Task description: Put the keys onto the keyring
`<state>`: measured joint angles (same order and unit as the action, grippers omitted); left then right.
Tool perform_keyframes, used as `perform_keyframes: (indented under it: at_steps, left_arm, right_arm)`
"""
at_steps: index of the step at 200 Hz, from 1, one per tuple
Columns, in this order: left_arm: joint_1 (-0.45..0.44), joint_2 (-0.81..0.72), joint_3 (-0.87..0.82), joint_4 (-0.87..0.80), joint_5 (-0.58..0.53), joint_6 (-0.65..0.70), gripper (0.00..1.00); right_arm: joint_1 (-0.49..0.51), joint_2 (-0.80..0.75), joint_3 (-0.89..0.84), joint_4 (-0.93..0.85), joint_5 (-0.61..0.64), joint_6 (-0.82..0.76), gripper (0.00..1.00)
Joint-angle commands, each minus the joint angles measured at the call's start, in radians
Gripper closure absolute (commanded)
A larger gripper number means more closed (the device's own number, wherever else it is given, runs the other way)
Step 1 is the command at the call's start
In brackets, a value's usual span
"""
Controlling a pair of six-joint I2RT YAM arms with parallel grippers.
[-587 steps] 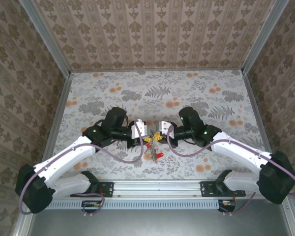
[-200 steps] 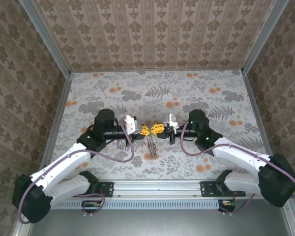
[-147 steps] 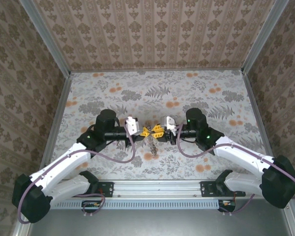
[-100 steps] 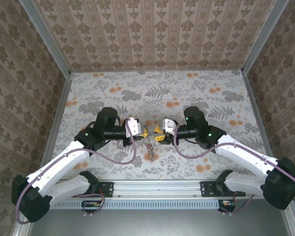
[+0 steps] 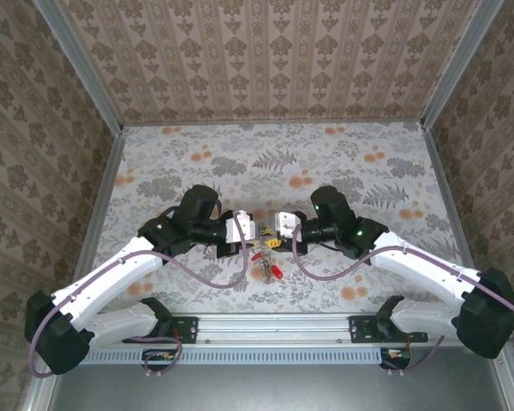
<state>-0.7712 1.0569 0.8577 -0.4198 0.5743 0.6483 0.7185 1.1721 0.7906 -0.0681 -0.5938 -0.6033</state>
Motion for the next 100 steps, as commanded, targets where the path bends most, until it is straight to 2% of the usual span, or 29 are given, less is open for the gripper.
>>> perform_keyframes:
  at_steps: [1,34,82,96,100]
  left_arm:
    - [-0.004,-0.001,0.032,0.028,0.017,0.002,1.00]
    - [-0.005,-0.001,0.026,0.039,0.022,-0.015,1.00]
    - [-0.005,-0.003,0.025,0.064,0.023,-0.037,1.00]
    - [-0.002,-0.013,0.012,0.096,0.026,-0.057,1.00]
    - [-0.001,-0.017,0.004,0.107,0.027,-0.064,0.97]
  right_arm:
    - [0.016,0.012,0.032,-0.020,0.015,-0.013,0.77]
    - [0.030,0.018,0.020,0.027,0.012,0.017,0.74]
    - [0.035,0.034,0.010,0.065,0.019,0.035,1.00]
    - [0.035,0.027,-0.015,0.132,0.024,0.074,1.00]
    - [0.035,0.023,-0.026,0.160,0.025,0.089,1.00]
